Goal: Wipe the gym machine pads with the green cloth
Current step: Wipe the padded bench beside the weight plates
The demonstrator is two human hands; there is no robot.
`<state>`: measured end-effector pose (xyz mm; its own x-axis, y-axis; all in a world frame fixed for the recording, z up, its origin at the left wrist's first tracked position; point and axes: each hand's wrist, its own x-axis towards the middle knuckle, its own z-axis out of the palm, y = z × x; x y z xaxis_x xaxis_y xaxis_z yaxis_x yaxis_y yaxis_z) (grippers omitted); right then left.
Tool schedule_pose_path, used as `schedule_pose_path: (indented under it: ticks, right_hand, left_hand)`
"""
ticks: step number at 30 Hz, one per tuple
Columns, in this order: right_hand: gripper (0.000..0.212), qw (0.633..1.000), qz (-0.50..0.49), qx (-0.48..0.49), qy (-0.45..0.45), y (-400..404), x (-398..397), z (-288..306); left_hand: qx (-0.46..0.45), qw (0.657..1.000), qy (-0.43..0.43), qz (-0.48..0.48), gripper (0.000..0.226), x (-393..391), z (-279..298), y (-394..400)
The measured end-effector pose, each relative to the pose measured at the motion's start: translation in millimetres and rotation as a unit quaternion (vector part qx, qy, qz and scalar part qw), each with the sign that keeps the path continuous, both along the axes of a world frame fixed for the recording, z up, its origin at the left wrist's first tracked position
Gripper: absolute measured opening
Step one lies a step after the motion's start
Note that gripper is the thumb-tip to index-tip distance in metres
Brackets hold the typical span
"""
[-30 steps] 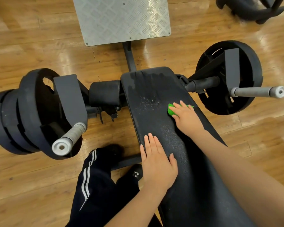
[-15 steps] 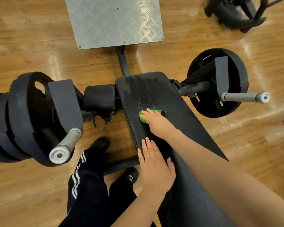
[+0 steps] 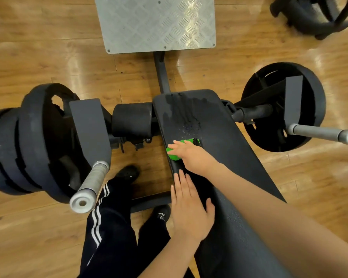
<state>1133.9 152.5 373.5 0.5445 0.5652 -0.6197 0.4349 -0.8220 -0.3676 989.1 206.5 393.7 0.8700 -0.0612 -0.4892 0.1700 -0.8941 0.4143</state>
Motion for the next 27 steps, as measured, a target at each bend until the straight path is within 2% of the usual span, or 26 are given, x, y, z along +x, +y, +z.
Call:
schedule_pose_path:
  ticks: [4, 7, 12, 15, 17, 21, 27]
  right_hand:
    - [0.061, 0.998, 0.061, -0.017, -0.008, -11.8, -12.5, 5.5]
    - [0.069, 0.998, 0.031, -0.047, -0.01, -29.9, -7.5, 10.3]
    - [0.071, 0.978, -0.184, -0.085, -0.05, -103.7, 5.5, 6.3]
    - [0.061, 0.931, -0.338, -0.078, -0.115, -139.5, -0.9, 0.5]
    - [0.058, 0.913, -0.378, -0.093, -0.126, -141.7, -0.6, -2.1]
    - [0.061, 0.924, -0.326, -0.162, -0.113, -115.9, 7.3, -6.3]
    - [0.068, 0.967, -0.191, -0.156, -0.065, -53.7, 19.8, -14.1]
  left_hand:
    - [0.019, 1.0, 0.009, -0.008, 0.08, -0.1, -0.6, 0.2]
    - [0.033, 0.999, 0.004, -0.013, 0.08, -0.8, -0.1, -0.4]
    - [0.043, 0.999, -0.012, -0.012, 0.079, -1.5, -1.7, -0.9]
    - [0.039, 0.999, -0.024, -0.01, 0.079, -3.1, -4.4, -1.2]
    - [0.04, 0.999, -0.03, -0.005, 0.079, -4.0, -5.3, -2.0]
    - [0.034, 0.999, -0.024, -0.002, 0.08, -3.5, -5.3, -2.7]
    - [0.037, 0.999, -0.025, 0.0, 0.081, -2.6, -4.8, -2.2]
